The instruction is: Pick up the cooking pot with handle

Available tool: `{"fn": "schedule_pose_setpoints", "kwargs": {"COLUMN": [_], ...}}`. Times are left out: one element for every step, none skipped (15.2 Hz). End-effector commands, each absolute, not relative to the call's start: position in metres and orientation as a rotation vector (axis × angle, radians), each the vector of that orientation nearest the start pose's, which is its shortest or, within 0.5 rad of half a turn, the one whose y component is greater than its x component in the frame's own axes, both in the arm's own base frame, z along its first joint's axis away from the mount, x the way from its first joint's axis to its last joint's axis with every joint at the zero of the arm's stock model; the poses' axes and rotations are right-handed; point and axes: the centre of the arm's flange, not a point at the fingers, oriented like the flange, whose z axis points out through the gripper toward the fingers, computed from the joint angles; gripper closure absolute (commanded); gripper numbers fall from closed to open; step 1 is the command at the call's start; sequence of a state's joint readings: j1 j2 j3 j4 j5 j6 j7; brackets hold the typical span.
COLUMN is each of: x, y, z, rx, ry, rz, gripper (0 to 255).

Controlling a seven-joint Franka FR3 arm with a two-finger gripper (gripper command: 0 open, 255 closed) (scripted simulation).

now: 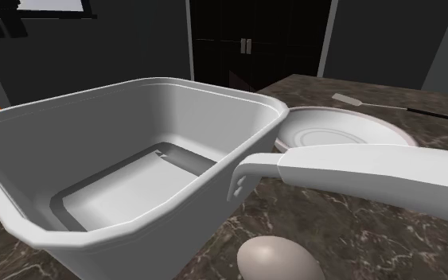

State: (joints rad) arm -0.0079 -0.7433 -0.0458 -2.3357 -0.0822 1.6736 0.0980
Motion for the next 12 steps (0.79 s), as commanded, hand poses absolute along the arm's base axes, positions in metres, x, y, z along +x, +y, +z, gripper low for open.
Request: {"fn": "schedule_pose_setpoints", "kwargs": {"x": [0.328, 0.333, 0.338, 0.343, 0.348, 0.353, 0.358, 0.363, 0.369, 0.374, 0.379, 0.385], "y": [-0.030, -0.043, -0.057, -0.070, -0.084, -0.097, -0.111, -0.124, -0.137, -0.150, -0.164, -0.177], "z": [0.596, 0.595, 0.594, 0.593, 0.592, 0.591, 0.590, 0.588, 0.587, 0.585, 0.583, 0.581], "rx": [-3.180, -3.174, -3.168, -3.162, -3.156, -3.150, -3.143, -3.137, -3.131, -3.124, -3.118, -3.111], "ry": [0.216, 0.206, 0.196, 0.186, 0.177, 0.167, 0.157, 0.147, 0.138, 0.128, 0.118, 0.109], "rz": [-0.131, -0.126, -0.121, -0.116, -0.110, -0.105, -0.100, -0.095, -0.090, -0.085, -0.080, -0.075], "gripper": [0, 0, 0, 0, 0, 0, 0, 0, 0, 0, 0, 0]}}
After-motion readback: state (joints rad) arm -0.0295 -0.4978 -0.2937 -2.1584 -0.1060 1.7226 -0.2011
